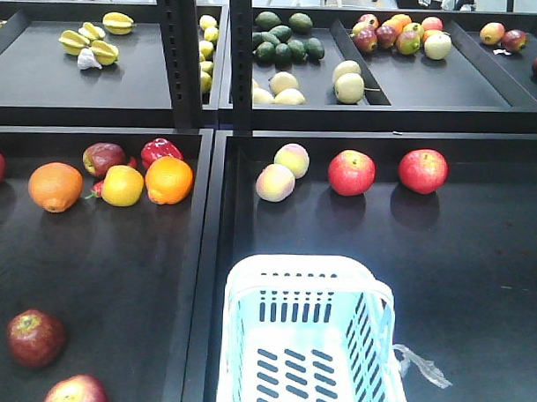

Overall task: Pick three apples into basket with both arms
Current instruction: 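Turn the base and approach the table holding the light-blue basket, then move the left gripper toward the light-blue basket handle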

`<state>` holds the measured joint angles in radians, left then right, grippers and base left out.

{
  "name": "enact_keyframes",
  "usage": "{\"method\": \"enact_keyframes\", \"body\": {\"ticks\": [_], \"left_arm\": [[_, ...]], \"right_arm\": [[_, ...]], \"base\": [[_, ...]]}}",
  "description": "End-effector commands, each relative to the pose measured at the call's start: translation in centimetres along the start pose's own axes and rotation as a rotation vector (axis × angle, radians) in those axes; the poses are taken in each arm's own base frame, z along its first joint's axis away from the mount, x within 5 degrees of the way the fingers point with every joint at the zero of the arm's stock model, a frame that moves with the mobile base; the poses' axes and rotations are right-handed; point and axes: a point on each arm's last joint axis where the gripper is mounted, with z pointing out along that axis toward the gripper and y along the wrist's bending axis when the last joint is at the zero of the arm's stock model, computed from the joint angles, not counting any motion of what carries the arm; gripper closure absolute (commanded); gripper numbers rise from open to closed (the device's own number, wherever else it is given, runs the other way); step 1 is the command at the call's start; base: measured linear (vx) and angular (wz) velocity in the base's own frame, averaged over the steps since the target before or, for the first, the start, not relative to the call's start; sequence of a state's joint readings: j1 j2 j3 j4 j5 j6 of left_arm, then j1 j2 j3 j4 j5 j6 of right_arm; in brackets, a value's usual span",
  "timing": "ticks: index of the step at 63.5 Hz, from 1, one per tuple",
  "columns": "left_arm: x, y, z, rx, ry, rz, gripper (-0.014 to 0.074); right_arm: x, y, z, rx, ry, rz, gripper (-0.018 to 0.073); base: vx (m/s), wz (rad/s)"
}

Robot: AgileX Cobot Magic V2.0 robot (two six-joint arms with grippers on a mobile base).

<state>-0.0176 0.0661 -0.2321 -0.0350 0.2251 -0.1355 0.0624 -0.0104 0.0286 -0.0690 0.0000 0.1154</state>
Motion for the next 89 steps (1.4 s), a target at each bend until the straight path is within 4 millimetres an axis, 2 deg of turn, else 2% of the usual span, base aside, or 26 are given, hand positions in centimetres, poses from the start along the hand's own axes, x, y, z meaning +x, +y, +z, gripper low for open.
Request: {"method": "enact_keyframes", "body": {"ticks": [1,10,17,22,30,41,49,60,71,89], "left_arm": [[-3.7,-0.6,0.5,0.007,-0.028,-0.012,0.0603],[-7.6,-1.4,2.1,0.002,0.108,0.051,0.0603],[-9.9,-2.0,3.8,0.01,0.233,0.084,0.0603],[-11.4,-2.5,4.9,0.04,0.285,0.174,0.0603],[-12.2,-3.4,6.5,0.138,0.374,0.286,0.0603],[-12.0,-4.5,7.8,0.253,0.404,0.221,0.0603],[-12.0,-4.9,7.8,0.292,0.407,0.149,0.0603],[-12.0,-5.0,7.7,0.3,0.412,0.138,0.057],[-11.8,-5.0,7.7,0.307,0.426,0.143,0.0421],[-11.7,-5.1,7.7,0.356,0.419,0.324,0.0035]], "right_arm": [[-0.2,0.0,-0.1,-0.004,-0.069,-0.006,0.0568],[-0.2,0.0,-0.1,-0.004,-0.069,-0.006,0.0568],[-0.2,0.0,-0.1,-0.004,-0.069,-0.006,0.0568],[-0.2,0.0,-0.1,-0.004,-0.069,-0.006,0.0568],[-0.2,0.0,-0.1,-0.004,-0.069,-0.006,0.0568],[-0.2,0.0,-0.1,-0.004,-0.069,-0.006,0.0568],[-0.2,0.0,-0.1,-0.004,-0.069,-0.006,0.0568],[-0.2,0.0,-0.1,-0.004,-0.069,-0.006,0.0568],[-0.2,0.0,-0.1,-0.004,-0.069,-0.006,0.0568],[-0.2,0.0,-0.1,-0.004,-0.069,-0.006,0.0568]], "base": [[0.0,0.0],[0.0,0.0],[0.0,0.0],[0.0,0.0],[0.0,0.0],[0.0,0.0],[0.0,0.0],[0.0,0.0],[0.0,0.0],[0.0,0.0]]}}
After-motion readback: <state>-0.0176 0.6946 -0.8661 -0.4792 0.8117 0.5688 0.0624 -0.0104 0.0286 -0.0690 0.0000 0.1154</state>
